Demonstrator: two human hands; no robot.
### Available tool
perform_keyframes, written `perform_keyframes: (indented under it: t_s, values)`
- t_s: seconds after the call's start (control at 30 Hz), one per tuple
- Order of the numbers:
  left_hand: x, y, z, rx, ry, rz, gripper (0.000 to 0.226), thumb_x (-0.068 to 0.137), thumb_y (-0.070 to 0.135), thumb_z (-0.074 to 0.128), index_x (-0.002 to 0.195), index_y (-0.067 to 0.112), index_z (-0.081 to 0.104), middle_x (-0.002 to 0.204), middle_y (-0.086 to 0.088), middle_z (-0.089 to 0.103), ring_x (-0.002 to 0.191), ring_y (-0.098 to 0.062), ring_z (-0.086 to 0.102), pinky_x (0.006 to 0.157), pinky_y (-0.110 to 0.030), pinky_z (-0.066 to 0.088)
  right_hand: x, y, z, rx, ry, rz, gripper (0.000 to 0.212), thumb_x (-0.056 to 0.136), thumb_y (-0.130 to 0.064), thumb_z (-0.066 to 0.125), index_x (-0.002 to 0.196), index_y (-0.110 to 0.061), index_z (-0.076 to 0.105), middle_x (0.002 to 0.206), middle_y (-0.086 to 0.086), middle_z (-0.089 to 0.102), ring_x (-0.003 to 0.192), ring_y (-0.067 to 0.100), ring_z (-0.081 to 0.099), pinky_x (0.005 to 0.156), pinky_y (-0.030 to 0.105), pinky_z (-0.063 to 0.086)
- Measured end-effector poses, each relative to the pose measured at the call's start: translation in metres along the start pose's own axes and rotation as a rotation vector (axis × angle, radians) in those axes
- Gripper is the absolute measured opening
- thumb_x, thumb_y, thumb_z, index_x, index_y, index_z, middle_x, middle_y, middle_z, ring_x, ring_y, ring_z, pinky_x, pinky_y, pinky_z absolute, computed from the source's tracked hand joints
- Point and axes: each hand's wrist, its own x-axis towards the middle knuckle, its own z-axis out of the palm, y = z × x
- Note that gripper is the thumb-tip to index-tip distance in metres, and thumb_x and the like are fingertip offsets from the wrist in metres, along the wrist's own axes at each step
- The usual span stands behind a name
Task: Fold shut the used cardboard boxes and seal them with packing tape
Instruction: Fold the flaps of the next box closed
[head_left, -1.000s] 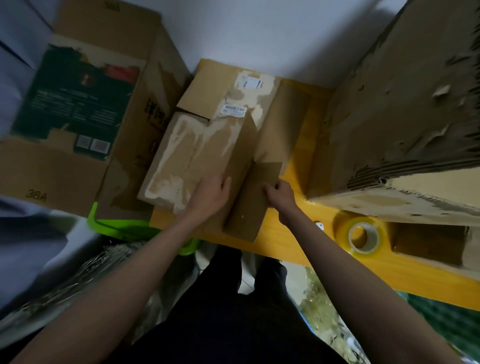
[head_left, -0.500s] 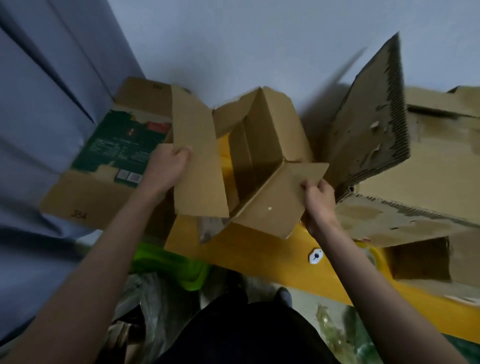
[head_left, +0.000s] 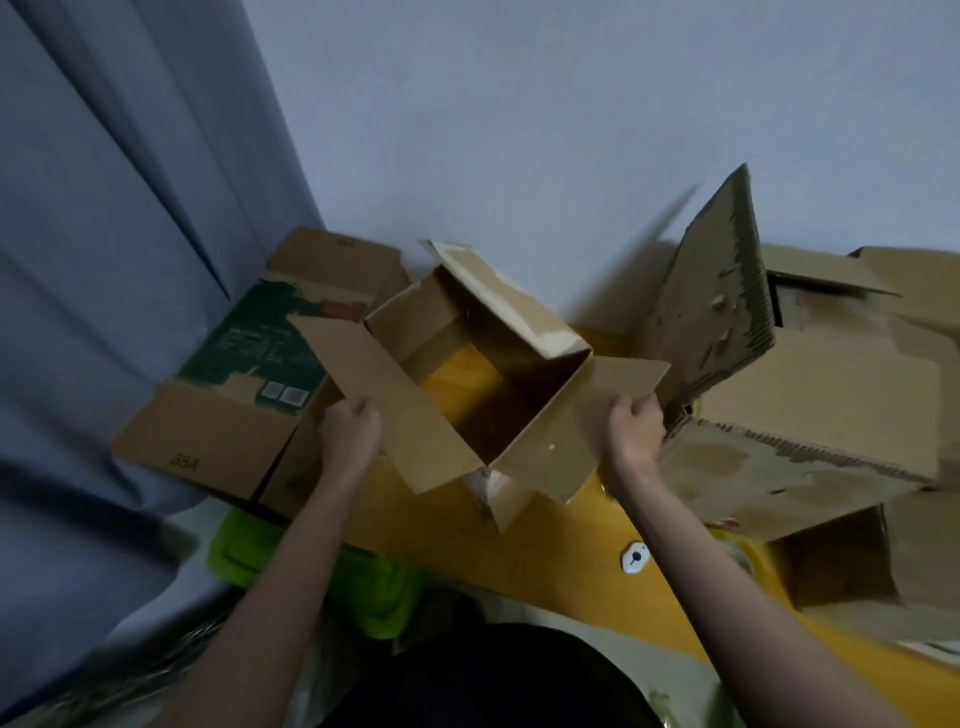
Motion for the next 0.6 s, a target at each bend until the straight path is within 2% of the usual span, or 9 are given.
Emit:
perform_keyframes:
  t_s: [0.1,0.17,0.23,0.33,0.4,0.43,0.47,0.53,0.6]
  values:
    - [0.01,-0.001,-0.007,-0.025,-0.057,-0.004,0.024,0.1,0.018,0.054,0.124,0.015,0.054,0.112,-0.006,0.063,0.091,-0.014,0.06,0.073,-0.032,0.055,0.005,-0.01,0.001,-0.025,0.018,-0.013,0.037,0.109,-0.019,0.037,0.144,-0.01,0.046,0.138,0.011,0.056,0.124,0.032,0.054,0.096,0.035,0.042]
    - [0.021,0.005,-0.013,-0.077,-0.062,-0.002,0.046,0.097,0.014,0.061,0.139,0.014,0.044,0.126,-0.009,0.058,0.097,-0.016,0.061,0.067,-0.028,0.056,0.008,-0.015,0.001,-0.022,0.034,-0.016,0.038,0.109,-0.018,0.037,0.145,-0.009,0.045,0.14,0.013,0.054,0.125,0.033,0.053,0.094,0.034,0.042]
    - [0.034,0.017,-0.019,-0.027,0.004,0.054,0.081,0.09,0.013,0.072,0.154,0.017,0.023,0.145,-0.011,0.044,0.117,-0.025,0.055,0.086,-0.035,0.056,0.009,-0.017,0.001,-0.035,0.03,-0.014,0.038,0.109,-0.019,0.037,0.146,-0.01,0.044,0.142,0.013,0.053,0.126,0.034,0.053,0.093,0.034,0.043]
    - [0.064,0.033,-0.027,0.623,0.191,0.392,0.114,0.073,0.021,0.087,0.158,0.021,0.01,0.163,-0.014,0.015,0.147,-0.035,0.023,0.118,-0.049,0.026,0.011,-0.018,0.001,-0.093,0.018,-0.026,0.038,0.109,-0.018,0.04,0.144,-0.008,0.045,0.141,0.014,0.053,0.127,0.035,0.052,0.098,0.039,0.045]
    - [0.08,0.048,-0.023,1.034,0.19,0.628,0.096,0.073,0.027,0.085,0.152,0.018,0.031,0.161,-0.015,0.022,0.147,-0.037,0.022,0.12,-0.05,0.018,0.013,-0.019,0.002,-0.165,0.009,-0.057,0.037,0.108,-0.017,0.041,0.142,-0.005,0.047,0.141,0.016,0.054,0.127,0.036,0.053,0.103,0.043,0.045]
    - [0.085,0.058,-0.018,1.129,0.129,0.703,0.078,0.076,0.027,0.083,0.144,0.018,0.045,0.154,-0.013,0.034,0.141,-0.035,0.032,0.117,-0.048,0.026,0.012,-0.02,0.003,-0.199,0.004,-0.071,0.036,0.107,-0.016,0.041,0.141,-0.004,0.048,0.14,0.017,0.055,0.126,0.037,0.053,0.104,0.045,0.045]
    - [0.088,0.069,-0.01,1.152,0.036,0.753,0.059,0.08,0.026,0.079,0.134,0.019,0.056,0.143,-0.009,0.047,0.129,-0.03,0.046,0.106,-0.043,0.039,0.013,-0.021,0.004,-0.224,-0.003,-0.082,0.036,0.107,-0.016,0.041,0.139,-0.004,0.049,0.139,0.018,0.055,0.125,0.037,0.054,0.105,0.047,0.046]
    - [0.091,0.089,0.011,1.159,-0.214,0.797,0.029,0.09,0.025,0.071,0.118,0.02,0.068,0.123,-0.001,0.064,0.103,-0.018,0.059,0.082,-0.031,0.048,0.016,-0.024,0.005,-0.263,-0.02,-0.096,0.035,0.107,-0.016,0.042,0.137,-0.002,0.05,0.137,0.018,0.057,0.123,0.038,0.055,0.106,0.049,0.047]
    - [0.098,0.1,0.034,1.262,-0.476,0.788,0.024,0.096,0.026,0.063,0.118,0.019,0.07,0.121,0.001,0.069,0.103,-0.015,0.063,0.086,-0.032,0.053,0.018,-0.03,0.005,-0.306,-0.034,-0.106,0.034,0.106,-0.015,0.042,0.137,-0.002,0.051,0.135,0.018,0.057,0.124,0.038,0.055,0.107,0.05,0.046]
